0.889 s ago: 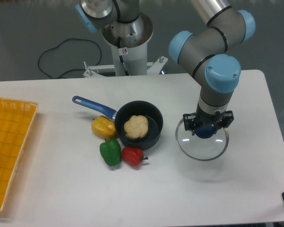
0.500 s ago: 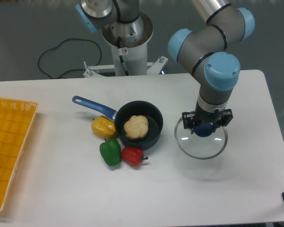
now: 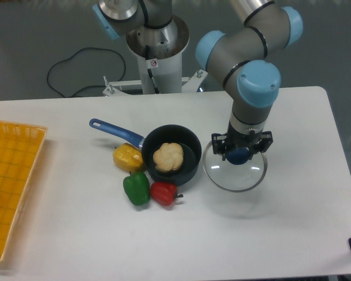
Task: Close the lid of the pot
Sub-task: 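Carry the held clear glass lid toward the dark blue pan, then lower the glass lid onto the pan rim over the bread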
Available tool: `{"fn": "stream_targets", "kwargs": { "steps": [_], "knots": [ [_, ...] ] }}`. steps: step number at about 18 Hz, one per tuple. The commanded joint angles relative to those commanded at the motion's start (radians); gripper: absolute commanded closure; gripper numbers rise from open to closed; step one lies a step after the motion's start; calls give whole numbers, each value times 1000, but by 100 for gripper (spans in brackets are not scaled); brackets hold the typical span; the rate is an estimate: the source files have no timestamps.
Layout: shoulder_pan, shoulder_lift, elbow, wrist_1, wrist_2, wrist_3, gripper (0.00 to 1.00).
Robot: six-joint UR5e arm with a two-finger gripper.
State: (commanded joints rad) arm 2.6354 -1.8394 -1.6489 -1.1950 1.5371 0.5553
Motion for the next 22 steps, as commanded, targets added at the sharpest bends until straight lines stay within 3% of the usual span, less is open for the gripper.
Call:
{"fn": "stream_targets", "kwargs": {
  "steps": [7, 13, 22],
  "knots": [
    [-43, 80, -95, 63, -6, -11, 44],
    [-83, 123, -146, 66, -5, -49, 44],
    [-166, 126, -213, 135, 2, -130, 44]
  ]
}}
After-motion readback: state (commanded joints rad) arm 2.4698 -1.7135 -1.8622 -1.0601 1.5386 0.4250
